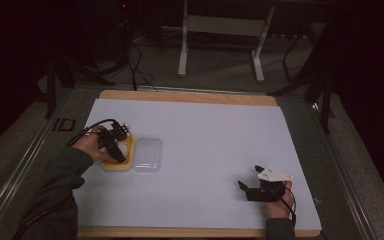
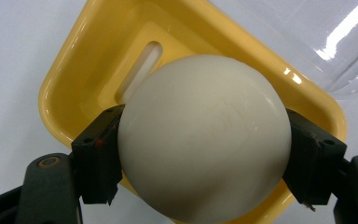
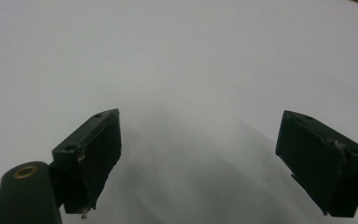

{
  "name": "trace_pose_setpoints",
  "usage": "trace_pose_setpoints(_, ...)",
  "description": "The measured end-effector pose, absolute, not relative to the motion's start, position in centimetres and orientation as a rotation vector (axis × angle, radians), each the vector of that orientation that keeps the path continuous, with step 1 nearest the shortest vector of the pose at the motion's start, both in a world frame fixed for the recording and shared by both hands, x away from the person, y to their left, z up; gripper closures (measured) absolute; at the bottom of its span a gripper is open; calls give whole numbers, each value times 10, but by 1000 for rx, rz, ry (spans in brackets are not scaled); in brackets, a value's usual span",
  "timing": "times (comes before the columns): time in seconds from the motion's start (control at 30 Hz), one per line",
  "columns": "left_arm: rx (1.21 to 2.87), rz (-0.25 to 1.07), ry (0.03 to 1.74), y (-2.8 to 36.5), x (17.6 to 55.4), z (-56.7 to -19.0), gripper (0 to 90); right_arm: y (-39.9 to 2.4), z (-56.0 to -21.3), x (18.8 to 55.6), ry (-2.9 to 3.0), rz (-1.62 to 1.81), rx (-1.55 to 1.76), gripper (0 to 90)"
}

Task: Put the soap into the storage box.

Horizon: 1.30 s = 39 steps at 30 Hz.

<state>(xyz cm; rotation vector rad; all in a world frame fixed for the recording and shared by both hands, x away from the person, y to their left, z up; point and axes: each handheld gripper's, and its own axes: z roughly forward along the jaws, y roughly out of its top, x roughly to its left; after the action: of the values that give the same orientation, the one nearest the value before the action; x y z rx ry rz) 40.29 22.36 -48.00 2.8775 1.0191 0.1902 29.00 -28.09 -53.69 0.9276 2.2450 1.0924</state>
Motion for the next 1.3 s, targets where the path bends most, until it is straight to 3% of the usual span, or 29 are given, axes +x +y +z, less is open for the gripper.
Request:
trace_pose_setpoints(0.33, 2878, 185, 1032, 225, 404, -488, 244, -281, -537, 290, 2246, 1091, 928, 140)
trace_pose_setpoints(0.37, 2879, 190, 1009, 224, 403, -490, 227, -281, -537, 290, 2247, 1089, 927, 140)
trace_pose_setpoints(0.4, 2879, 190, 1009, 224, 403, -490, 142, -281, -537, 290, 2247, 1089, 927, 140)
trace_pose_setpoints(0.53, 2921, 255, 966, 220, 400, -490, 108, -280, -537, 290, 2249, 1084, 921, 141)
trace_pose_setpoints(1.3, 2834, 231, 944, 232, 392, -471, 152, -280, -537, 290, 2249, 1083, 918, 141)
